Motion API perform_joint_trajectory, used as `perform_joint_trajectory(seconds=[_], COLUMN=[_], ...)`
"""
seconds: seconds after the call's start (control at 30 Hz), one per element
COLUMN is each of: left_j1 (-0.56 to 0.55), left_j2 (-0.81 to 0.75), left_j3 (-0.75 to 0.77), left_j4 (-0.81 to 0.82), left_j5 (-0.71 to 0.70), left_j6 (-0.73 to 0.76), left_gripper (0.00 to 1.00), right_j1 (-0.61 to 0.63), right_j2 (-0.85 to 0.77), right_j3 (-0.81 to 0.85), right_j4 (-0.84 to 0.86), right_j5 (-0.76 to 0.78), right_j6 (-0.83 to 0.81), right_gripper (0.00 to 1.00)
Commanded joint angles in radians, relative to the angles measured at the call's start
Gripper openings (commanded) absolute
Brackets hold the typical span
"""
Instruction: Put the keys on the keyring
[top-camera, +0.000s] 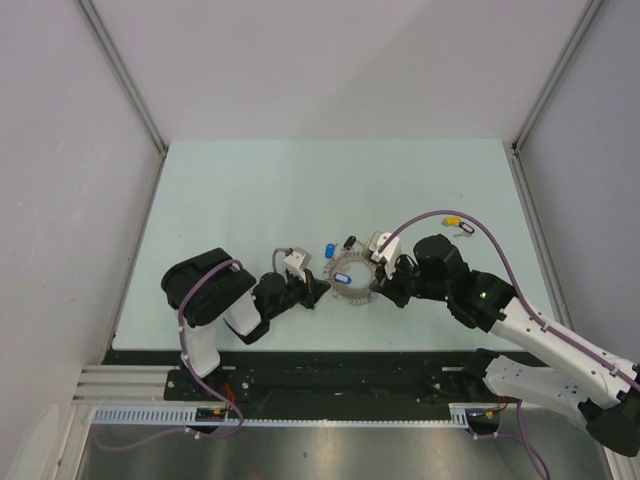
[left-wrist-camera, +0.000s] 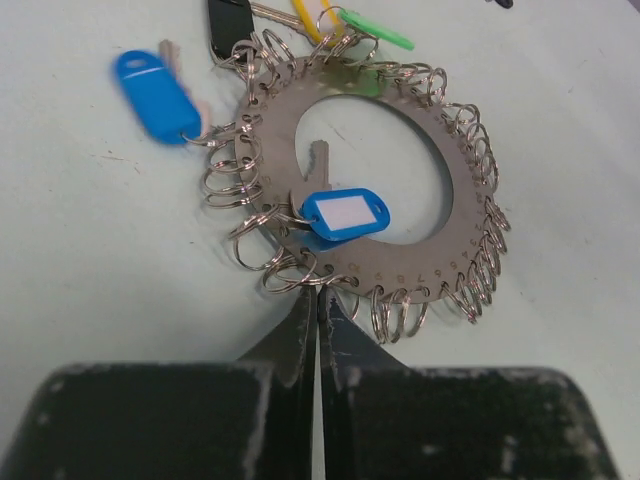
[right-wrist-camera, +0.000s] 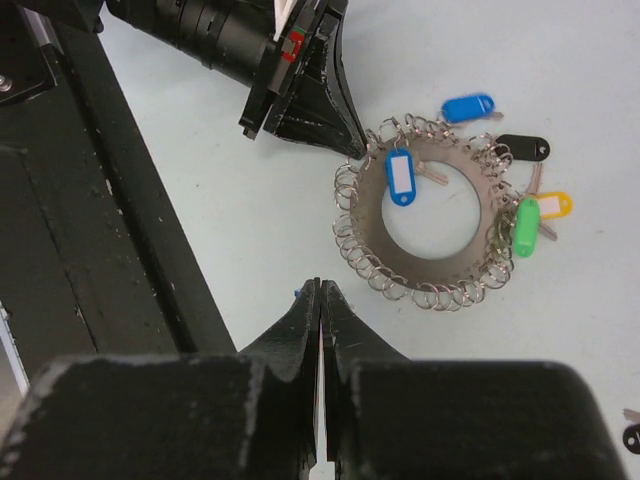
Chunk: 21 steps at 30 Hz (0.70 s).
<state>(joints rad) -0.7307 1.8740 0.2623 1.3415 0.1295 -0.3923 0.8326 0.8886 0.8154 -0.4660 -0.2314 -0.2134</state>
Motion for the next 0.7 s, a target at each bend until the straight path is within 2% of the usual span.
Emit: perform_joint_trajectory(seconds=[0.0, 0.33, 0.53, 0.63, 0.67], left_j1=[-0.038, -0.050, -0.085, -0.113, -0.133], left_j2=[0.034, -0.012, -0.082, -0.154, -0.177], left_j3=[-0.040, -0.107, -0.132, -0.112, -0.100], left_j4=[0.384, 0.383, 0.364, 0.251, 0.160], left_j5=[-0.097, -0.113, -0.128, -0.166, -0.171], left_j6=[0.004, 0.021, 0.085, 0.154, 0.177], left_gripper=[0.00, 0.02, 0.00, 0.01, 0.00], right_j1=[-0.004, -0.004, -0.004, -0.001, -0.003], right_j2=[0.009, 0.000, -0.010, -0.017, -0.019], right_j3=[0.001, 0.001, -0.001, -0.004, -0.005], right_j4=[0.032, 0.030, 0.038, 0.036, 0.038], right_j5=[-0.040, -0.040, -0.048, -0.051, -0.051], right_j6=[0.006, 0.008, 0.005, 0.005, 0.005], right_gripper=[0.00, 0.00, 0.00, 0.00, 0.00])
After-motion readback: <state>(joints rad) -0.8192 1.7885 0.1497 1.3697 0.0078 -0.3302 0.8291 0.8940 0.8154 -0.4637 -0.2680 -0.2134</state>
